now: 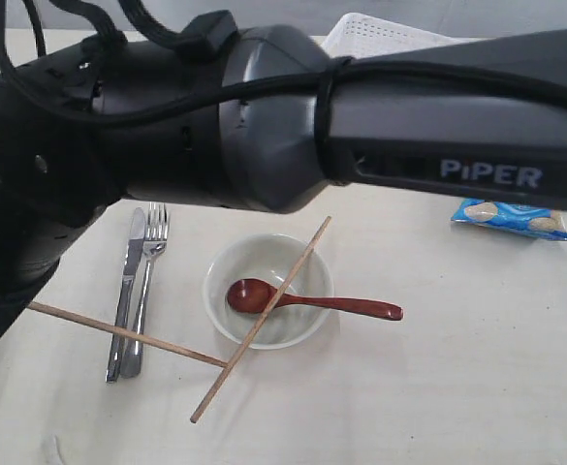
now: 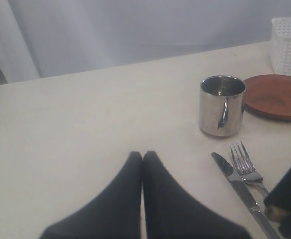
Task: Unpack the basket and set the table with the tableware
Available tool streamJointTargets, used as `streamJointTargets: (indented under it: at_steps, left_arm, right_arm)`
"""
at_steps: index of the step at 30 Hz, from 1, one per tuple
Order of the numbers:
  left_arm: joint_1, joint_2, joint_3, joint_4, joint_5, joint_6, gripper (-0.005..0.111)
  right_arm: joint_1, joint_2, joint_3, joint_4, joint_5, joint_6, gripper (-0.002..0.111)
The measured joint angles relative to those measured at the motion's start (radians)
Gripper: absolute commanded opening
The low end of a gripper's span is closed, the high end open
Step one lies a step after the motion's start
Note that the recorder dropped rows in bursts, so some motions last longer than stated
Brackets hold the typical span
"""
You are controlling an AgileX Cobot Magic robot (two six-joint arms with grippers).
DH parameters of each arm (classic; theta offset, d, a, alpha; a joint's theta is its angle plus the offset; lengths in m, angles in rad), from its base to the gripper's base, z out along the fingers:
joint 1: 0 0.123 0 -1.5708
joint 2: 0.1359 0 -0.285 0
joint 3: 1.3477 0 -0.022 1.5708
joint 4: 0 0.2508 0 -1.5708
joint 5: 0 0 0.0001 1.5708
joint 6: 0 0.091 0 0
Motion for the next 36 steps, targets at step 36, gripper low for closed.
streamJointTargets:
  at_steps: [36]
  left_arm:
    - [0.000,0.000,0.000,0.000,0.000,0.000,0.000]
  right_arm:
    - [0.000,-0.168,0.000,-0.224,0.416,-0.621,0.000]
